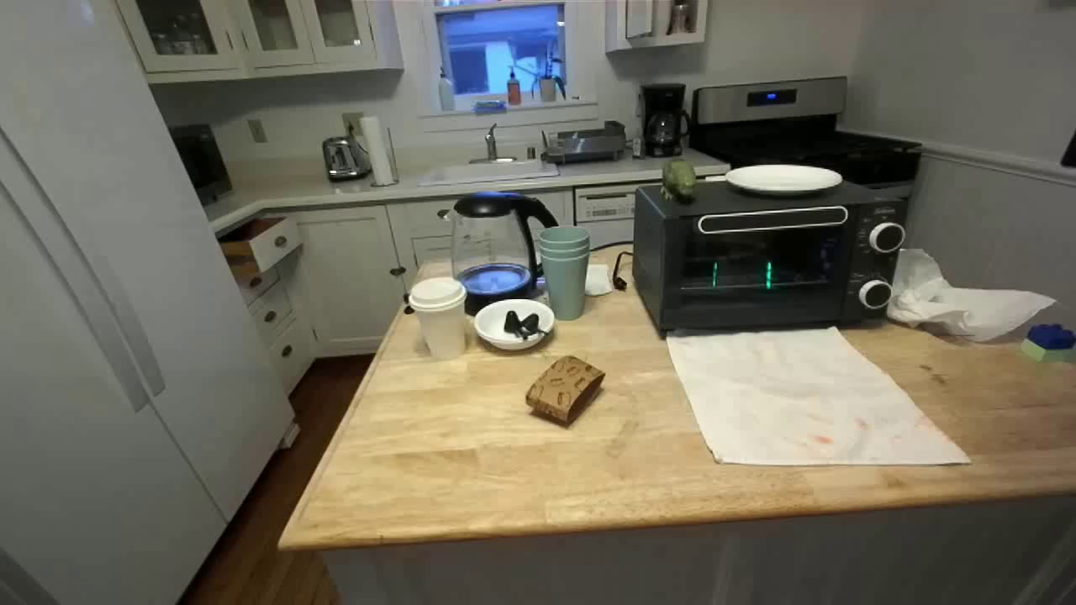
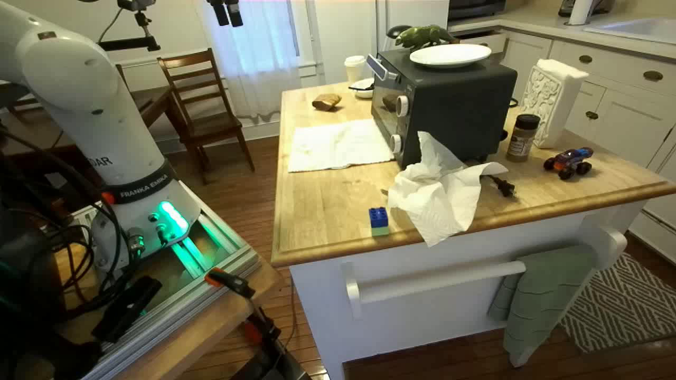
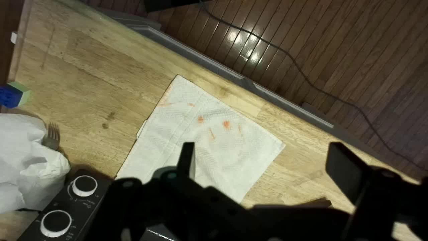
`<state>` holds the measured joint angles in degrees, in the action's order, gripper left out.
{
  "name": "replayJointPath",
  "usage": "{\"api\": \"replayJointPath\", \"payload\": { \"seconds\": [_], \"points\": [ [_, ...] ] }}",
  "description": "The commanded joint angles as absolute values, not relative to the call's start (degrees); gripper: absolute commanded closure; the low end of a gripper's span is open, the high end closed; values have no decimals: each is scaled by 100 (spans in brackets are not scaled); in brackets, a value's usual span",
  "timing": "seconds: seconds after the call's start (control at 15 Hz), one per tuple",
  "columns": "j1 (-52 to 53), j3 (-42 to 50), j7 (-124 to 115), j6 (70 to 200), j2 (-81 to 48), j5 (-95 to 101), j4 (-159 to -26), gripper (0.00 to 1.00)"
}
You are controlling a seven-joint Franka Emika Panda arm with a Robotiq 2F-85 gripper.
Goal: Turn the knob on the oven
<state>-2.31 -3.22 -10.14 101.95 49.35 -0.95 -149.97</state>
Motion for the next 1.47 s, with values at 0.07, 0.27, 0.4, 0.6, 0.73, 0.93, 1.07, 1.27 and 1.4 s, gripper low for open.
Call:
{"api": "replayJointPath", "payload": {
  "seconds": [0.07, 0.27, 0.4, 0.6, 0.73, 0.93, 1.07, 1.27, 1.4],
  "points": [
    [-234, -322, -1011, 10182, 4931, -96, -14984, 0],
    [-234, -322, -1011, 10182, 4930, -96, -14984, 0],
    [-234, -322, -1011, 10182, 4930, -96, -14984, 0],
    [-234, -322, -1011, 10182, 4930, -96, -14984, 0],
    [-237, -290, -979, 10492, 4708, -119, -14894, 0],
    [-231, -89, -649, 10925, 4171, -90, -14648, 0],
    [-310, 76, -479, 11237, 3781, -30, -14518, 0],
    [-437, 427, -128, 11577, 3169, -5, -14275, 0],
    [-530, 711, 172, 11707, 2770, -60, -14056, 0]
  ]
}}
